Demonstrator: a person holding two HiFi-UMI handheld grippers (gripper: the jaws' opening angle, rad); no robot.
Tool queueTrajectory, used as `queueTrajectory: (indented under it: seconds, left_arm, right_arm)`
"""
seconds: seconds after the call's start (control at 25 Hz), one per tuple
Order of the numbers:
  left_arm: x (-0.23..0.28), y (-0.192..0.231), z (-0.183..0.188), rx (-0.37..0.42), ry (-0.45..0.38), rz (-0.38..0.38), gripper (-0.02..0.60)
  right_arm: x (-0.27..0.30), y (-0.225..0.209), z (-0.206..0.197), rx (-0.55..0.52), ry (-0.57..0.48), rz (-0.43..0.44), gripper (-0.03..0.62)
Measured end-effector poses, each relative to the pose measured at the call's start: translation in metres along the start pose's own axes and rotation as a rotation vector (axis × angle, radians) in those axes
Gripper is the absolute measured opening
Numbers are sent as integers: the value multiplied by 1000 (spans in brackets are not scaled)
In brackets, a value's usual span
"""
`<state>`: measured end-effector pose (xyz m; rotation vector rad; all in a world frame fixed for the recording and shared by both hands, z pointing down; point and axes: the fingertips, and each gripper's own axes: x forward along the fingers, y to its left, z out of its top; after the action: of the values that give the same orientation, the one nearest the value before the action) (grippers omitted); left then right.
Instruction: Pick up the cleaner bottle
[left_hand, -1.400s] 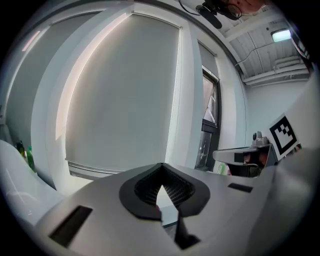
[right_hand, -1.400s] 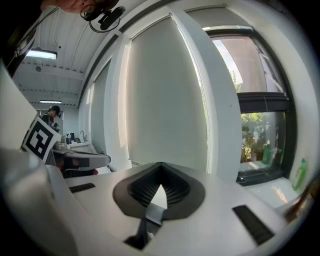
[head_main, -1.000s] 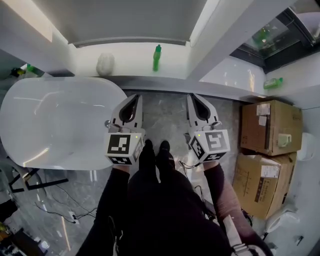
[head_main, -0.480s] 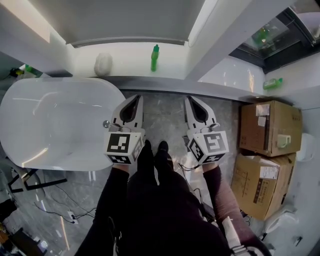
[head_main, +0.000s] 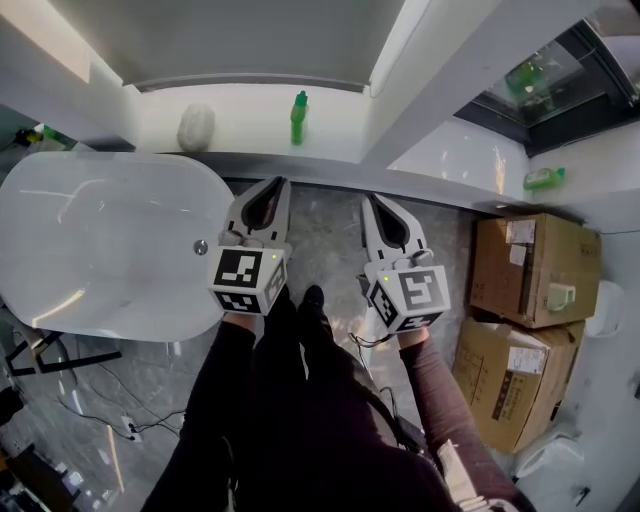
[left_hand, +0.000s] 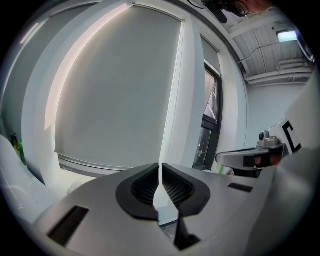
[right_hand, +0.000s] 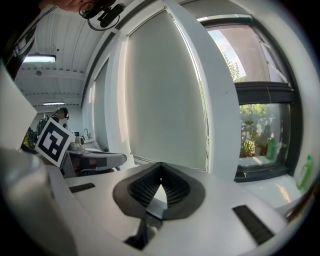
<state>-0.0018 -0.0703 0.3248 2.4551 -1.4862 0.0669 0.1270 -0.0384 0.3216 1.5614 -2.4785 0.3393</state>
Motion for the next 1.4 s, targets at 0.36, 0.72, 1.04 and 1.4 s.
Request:
queueTrajectory:
  seconds: [0.36,0.72,1.04,1.4]
  left_arm:
    - [21,7,-20,17,30,32,53]
    - [61,41,-52,15,96,25,115]
    - [99,70,-66,24,136,-10,144]
    - [130,79,-91,23,158,-39,146]
  right_arm:
    - [25,-11,-22,0,56,29,0]
    - [68,-23,-43,28,96,-12,0]
    - [111,-20,-55,37,118,-37,0]
    - [144,-30,-74,55,123,-53,0]
